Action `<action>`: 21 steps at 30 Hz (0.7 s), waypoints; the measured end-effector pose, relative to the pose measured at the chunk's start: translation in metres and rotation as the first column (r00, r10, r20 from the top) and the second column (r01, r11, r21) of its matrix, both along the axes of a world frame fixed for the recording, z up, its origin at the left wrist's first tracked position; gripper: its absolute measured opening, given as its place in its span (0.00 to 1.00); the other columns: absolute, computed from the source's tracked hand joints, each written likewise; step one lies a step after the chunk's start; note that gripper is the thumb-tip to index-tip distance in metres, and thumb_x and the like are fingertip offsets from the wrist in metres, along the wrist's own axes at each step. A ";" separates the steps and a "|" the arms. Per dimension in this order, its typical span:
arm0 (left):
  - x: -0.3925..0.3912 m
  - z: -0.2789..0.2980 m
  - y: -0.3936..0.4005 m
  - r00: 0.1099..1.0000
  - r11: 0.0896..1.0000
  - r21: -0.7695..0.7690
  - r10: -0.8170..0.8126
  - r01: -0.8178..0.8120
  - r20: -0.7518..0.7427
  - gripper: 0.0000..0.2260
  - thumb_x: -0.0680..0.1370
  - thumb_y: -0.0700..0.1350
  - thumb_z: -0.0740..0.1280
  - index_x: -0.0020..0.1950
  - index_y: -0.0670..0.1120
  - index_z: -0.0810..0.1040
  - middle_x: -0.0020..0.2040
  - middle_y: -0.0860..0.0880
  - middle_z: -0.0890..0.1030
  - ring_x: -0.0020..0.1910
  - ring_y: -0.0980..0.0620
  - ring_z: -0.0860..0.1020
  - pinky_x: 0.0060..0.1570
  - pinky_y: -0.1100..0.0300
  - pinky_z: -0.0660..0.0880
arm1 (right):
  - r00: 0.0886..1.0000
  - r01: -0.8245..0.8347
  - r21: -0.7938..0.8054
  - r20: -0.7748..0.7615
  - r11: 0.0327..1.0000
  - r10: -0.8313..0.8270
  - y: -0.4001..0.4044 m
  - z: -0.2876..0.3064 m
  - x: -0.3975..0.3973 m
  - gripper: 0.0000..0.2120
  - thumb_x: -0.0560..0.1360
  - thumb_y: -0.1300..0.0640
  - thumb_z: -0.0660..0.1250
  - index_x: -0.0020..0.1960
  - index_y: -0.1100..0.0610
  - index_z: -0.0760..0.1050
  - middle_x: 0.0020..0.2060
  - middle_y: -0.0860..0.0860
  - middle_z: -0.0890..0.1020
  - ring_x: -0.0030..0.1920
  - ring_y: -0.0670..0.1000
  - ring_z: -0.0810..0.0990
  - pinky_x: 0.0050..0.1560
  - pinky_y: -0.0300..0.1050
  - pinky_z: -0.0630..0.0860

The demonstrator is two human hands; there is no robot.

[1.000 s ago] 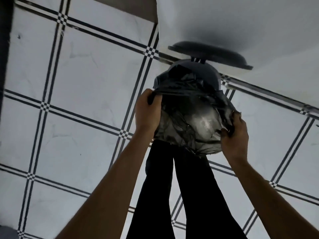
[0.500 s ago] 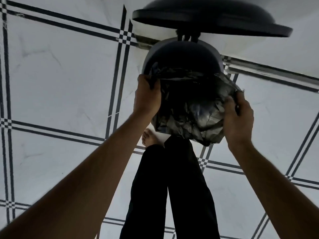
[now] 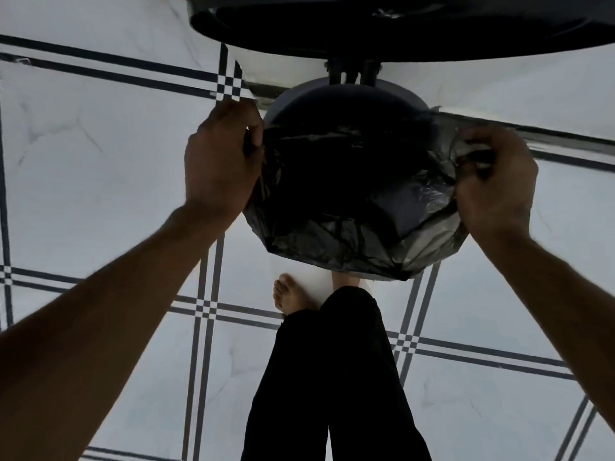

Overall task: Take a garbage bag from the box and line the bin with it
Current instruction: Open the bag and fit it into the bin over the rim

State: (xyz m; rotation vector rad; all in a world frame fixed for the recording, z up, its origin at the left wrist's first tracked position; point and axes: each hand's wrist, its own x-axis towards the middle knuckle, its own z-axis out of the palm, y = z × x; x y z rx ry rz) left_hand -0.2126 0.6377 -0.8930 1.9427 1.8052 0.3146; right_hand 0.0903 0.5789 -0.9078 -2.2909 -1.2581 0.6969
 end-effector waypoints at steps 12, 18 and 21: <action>0.003 -0.021 0.022 0.989 0.989 -0.111 0.112 -0.102 0.092 0.23 0.74 0.38 0.58 0.66 0.54 0.78 0.60 0.49 0.79 0.58 0.52 0.77 0.60 0.59 0.73 | 0.963 -0.252 -0.055 0.086 0.966 0.256 0.017 0.001 0.005 0.30 0.68 0.66 0.61 0.70 0.55 0.69 0.60 0.58 0.74 0.57 0.54 0.74 0.50 0.38 0.67; 0.018 -0.044 0.058 0.996 0.986 -0.166 0.045 -0.032 0.079 0.15 0.74 0.42 0.53 0.55 0.42 0.75 0.55 0.37 0.76 0.54 0.44 0.76 0.51 0.54 0.74 | 0.859 -0.442 -0.125 0.226 0.888 0.459 0.037 -0.003 0.005 0.30 0.73 0.62 0.59 0.75 0.56 0.61 0.68 0.59 0.67 0.54 0.65 0.77 0.46 0.55 0.79; 0.014 -0.038 0.073 0.986 0.973 -0.231 0.030 0.009 0.164 0.12 0.75 0.36 0.55 0.50 0.41 0.77 0.48 0.39 0.76 0.48 0.47 0.76 0.44 0.59 0.68 | 0.790 -0.466 -0.193 0.349 0.864 0.504 0.052 -0.007 0.010 0.31 0.71 0.66 0.59 0.73 0.55 0.61 0.68 0.60 0.66 0.53 0.68 0.76 0.45 0.61 0.78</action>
